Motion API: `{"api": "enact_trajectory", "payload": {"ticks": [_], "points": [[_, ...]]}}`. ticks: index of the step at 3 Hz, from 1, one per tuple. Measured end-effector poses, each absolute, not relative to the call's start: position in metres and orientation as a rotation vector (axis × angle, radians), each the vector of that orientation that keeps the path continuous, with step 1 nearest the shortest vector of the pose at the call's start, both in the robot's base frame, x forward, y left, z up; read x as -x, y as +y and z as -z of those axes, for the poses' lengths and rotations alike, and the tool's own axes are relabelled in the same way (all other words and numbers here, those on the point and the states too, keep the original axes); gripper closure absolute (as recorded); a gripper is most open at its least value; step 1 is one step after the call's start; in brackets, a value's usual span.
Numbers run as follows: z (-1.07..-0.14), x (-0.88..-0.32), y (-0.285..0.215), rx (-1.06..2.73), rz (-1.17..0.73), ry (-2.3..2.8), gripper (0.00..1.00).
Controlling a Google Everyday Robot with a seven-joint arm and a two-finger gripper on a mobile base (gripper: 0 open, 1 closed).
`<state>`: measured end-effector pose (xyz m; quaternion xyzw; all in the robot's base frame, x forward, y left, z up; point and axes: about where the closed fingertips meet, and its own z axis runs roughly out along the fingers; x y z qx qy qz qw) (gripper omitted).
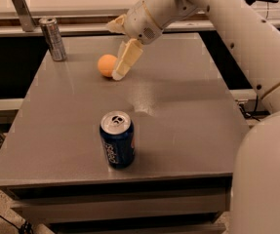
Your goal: Move orange near pepsi can
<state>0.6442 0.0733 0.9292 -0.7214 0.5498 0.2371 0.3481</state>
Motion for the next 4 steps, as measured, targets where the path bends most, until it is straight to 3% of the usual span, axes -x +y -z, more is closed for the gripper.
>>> {"api": "enact_trajectory", "payload": {"ticks": [2,3,4], "points": [[-0.885,-0.663,0.084,1.793,-0.684,1.503,0.00],[-0.873,-0.667,0.091,1.784,-0.690,1.524,0.17],[-0.857,-0.672,0.093,1.776,-0.691,1.553,0.41]]}}
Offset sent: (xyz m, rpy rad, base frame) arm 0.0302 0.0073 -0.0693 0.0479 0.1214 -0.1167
